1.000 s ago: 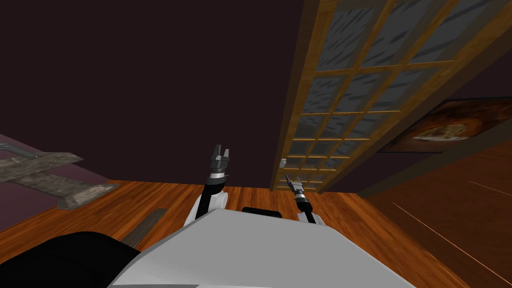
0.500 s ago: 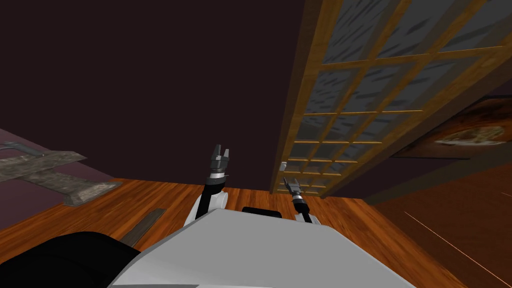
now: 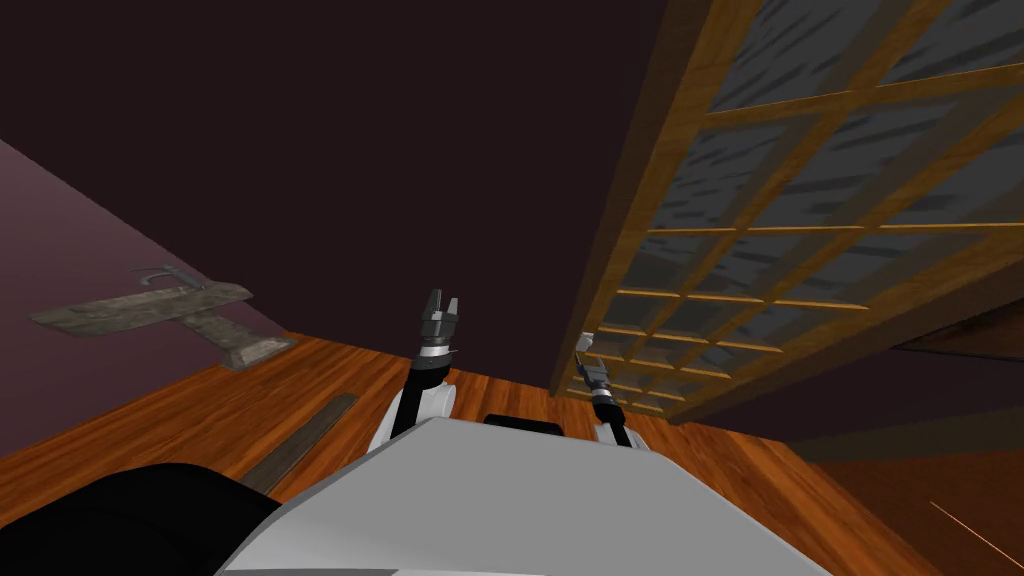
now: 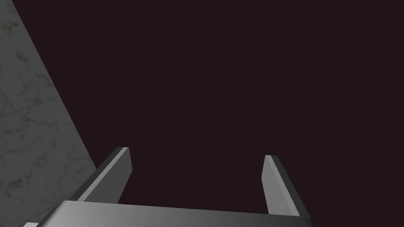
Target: Pull the door open
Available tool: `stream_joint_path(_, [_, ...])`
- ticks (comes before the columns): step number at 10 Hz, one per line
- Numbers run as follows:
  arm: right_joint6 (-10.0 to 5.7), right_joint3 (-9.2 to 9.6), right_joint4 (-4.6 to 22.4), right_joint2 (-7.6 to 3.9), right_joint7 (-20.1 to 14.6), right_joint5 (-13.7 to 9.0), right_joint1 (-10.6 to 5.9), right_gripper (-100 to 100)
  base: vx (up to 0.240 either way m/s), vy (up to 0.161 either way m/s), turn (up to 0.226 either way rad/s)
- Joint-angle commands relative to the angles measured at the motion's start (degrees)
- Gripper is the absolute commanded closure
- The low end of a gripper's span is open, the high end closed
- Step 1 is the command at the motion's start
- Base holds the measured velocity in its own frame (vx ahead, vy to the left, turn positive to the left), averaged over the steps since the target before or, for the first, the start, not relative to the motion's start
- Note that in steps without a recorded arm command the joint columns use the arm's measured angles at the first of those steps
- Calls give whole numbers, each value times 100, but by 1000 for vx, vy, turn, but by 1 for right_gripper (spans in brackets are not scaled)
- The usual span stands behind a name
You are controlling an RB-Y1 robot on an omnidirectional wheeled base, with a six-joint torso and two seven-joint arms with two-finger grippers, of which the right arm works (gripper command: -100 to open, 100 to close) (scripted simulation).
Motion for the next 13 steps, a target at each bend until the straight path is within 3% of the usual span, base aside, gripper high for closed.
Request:
stream_joint_path(1, [30, -159, 119, -11, 211, -220, -105, -100, 137, 2, 334])
stream_joint_path(3, [37, -210, 166, -1, 273, -288, -145, -100, 101, -43, 79])
stream_joint_path(6, [69, -447, 386, 126, 561, -608, -330, -100, 64, -146, 220])
stream_joint_path(8, [58, -437, 424, 159, 555, -607, -292, -100, 23, -119, 56])
stream_joint_path(9, [58, -437, 424, 159, 555, -607, -292, 100, -28, 25, -14])
stream_joint_path(13, [58, -437, 424, 159, 555, -607, -292, 100, 0, 5, -19])
